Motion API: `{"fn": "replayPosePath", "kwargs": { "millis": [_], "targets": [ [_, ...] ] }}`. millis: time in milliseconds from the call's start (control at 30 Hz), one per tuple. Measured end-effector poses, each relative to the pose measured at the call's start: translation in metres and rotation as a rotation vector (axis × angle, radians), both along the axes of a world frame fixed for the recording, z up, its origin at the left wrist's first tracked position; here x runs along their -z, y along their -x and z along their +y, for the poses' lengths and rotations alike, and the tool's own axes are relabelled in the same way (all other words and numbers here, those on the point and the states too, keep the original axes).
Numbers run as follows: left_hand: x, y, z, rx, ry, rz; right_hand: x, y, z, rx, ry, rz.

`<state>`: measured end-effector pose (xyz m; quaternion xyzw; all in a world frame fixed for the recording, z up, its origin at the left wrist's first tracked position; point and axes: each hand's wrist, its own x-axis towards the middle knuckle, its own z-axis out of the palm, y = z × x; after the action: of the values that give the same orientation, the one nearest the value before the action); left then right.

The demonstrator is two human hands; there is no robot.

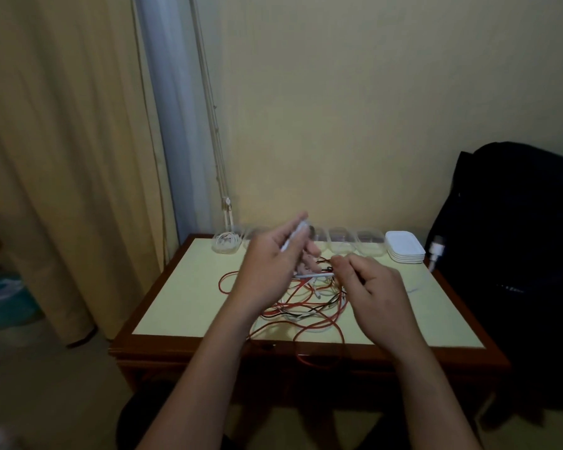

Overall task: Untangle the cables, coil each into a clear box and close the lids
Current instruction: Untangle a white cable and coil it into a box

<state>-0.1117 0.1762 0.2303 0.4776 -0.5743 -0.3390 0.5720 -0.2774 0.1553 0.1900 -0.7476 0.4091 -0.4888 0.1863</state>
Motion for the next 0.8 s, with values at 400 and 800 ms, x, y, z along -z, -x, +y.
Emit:
{"fn": "replayPosePath", "kwargs": {
  "millis": [400,800],
  "targets": [
    [0.007,-0.004,0.001,0.331,-0.266,0.145,-0.003,0.009,-0.003,-0.034,-0.124,-0.212],
    [-0.011,-0.019,-0.003,0.541,-0.306,0.824,-0.015,0.021,0.002,-0.177,-0.289,-0.117]
  ]
}}
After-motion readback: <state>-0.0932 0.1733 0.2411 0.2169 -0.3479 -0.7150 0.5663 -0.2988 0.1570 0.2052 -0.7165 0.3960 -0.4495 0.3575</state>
